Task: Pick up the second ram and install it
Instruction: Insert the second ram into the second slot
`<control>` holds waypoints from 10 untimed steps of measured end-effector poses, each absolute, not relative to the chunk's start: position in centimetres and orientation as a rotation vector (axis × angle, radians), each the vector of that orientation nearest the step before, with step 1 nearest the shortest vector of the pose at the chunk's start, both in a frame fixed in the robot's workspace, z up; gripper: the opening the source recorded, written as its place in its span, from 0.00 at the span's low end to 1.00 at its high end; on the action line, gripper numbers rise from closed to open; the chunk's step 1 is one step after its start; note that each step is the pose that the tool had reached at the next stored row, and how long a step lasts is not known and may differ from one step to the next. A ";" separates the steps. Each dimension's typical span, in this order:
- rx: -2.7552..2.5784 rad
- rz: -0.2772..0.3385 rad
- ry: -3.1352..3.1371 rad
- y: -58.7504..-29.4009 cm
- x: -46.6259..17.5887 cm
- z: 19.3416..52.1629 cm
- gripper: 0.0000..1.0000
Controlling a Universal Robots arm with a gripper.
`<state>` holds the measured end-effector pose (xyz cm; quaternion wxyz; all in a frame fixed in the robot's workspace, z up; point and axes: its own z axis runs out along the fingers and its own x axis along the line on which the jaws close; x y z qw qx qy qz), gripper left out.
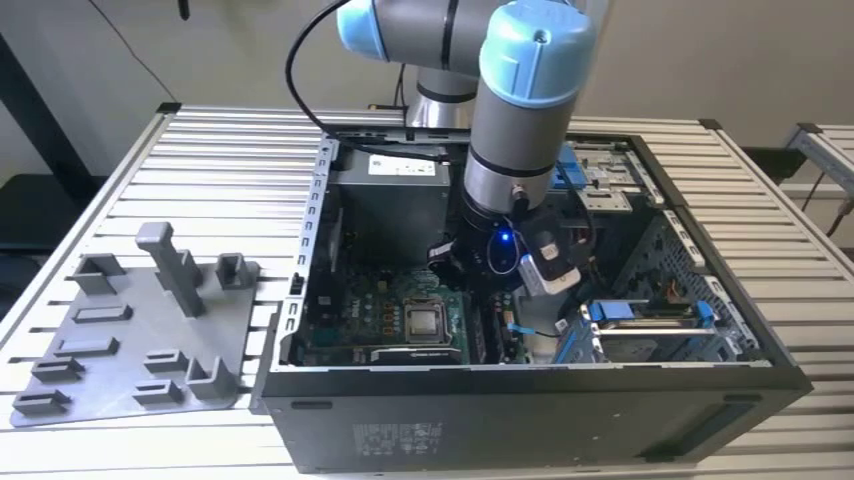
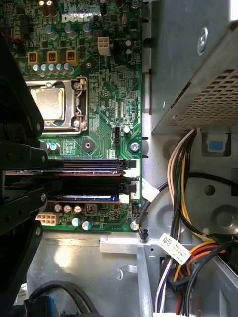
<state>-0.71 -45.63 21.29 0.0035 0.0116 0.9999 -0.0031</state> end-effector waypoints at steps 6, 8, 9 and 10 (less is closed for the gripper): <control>0.037 -0.011 3.134 -45.6 -0.7 22.7 0.22; 0.038 -0.011 3.135 -45.6 -0.7 23.6 0.22; 0.037 -0.011 3.134 -45.6 -0.7 24.0 0.22; 0.037 -0.011 3.135 -45.6 -0.7 24.5 0.22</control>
